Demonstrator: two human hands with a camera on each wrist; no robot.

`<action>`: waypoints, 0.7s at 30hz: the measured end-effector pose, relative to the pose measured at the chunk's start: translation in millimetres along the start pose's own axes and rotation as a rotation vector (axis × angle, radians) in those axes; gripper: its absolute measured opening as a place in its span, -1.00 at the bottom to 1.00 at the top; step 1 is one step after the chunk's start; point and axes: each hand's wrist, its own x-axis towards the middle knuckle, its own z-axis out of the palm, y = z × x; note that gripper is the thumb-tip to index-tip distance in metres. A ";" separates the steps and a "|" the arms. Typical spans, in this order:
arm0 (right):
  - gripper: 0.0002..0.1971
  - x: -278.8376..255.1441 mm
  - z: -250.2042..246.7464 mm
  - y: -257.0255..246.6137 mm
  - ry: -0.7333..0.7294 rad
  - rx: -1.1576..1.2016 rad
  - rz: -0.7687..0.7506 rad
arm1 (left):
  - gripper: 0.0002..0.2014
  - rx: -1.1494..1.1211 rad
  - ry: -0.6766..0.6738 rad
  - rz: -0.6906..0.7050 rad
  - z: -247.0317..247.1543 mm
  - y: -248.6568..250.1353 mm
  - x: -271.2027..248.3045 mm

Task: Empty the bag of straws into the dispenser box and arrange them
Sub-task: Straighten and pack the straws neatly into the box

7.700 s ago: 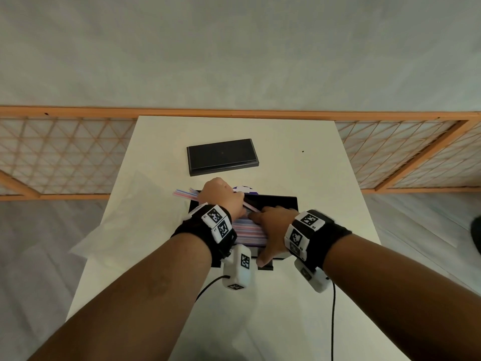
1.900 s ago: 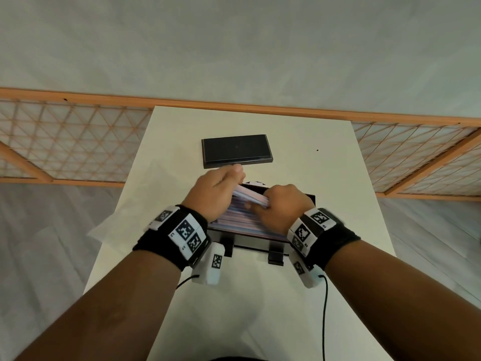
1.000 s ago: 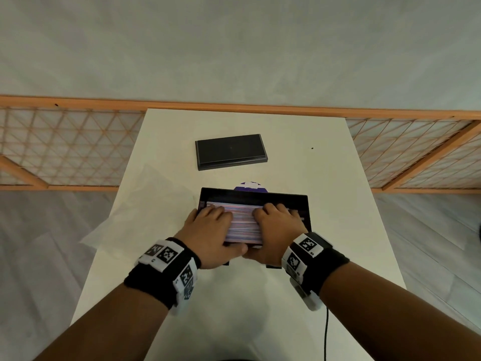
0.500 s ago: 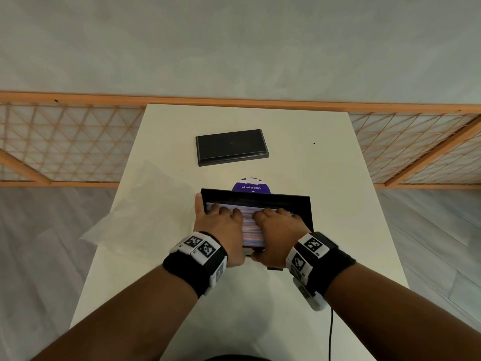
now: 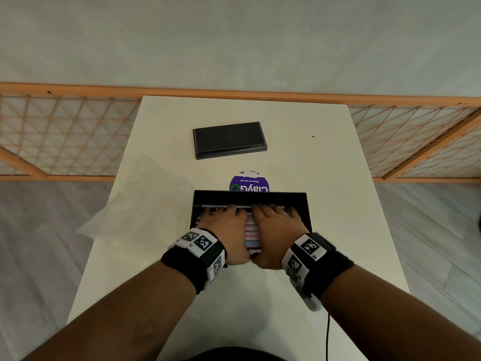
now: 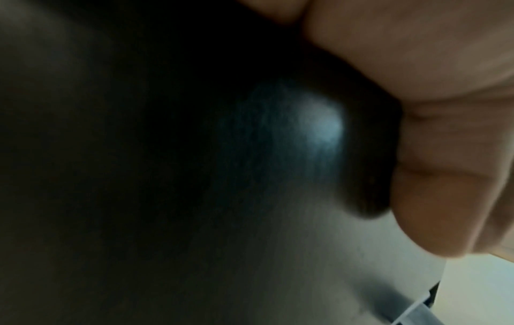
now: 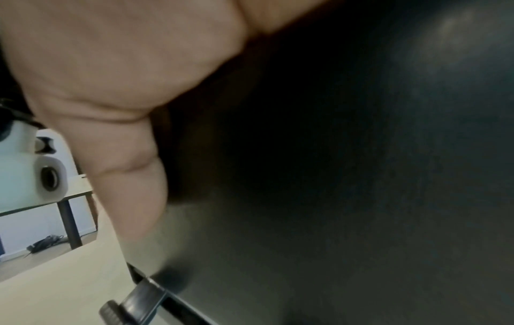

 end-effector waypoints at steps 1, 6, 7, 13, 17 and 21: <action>0.09 0.0 2.1 -0.5 -0.004 0.001 0.005 | -0.07 0.001 0.005 0.006 1.0 0.0 -0.5; -0.03 -1.6 3.5 0.3 0.020 0.013 0.002 | -0.12 -0.012 0.043 0.004 2.9 0.5 -4.2; -0.03 -1.9 3.0 -0.1 0.016 0.010 0.001 | -0.11 -0.025 0.039 -0.001 3.1 -0.1 -4.3; -0.10 -5.8 -1.0 -2.2 -0.002 -0.010 0.001 | -0.12 -0.017 0.046 -0.006 3.5 2.2 -9.0; -0.13 -6.8 -1.7 -2.4 -0.023 -0.005 -0.001 | -0.12 -0.036 0.027 -0.018 4.1 2.8 -11.7; -0.09 -8.7 -1.5 -4.7 -0.033 -0.002 0.003 | -0.08 -0.030 0.020 -0.017 5.0 2.8 -13.4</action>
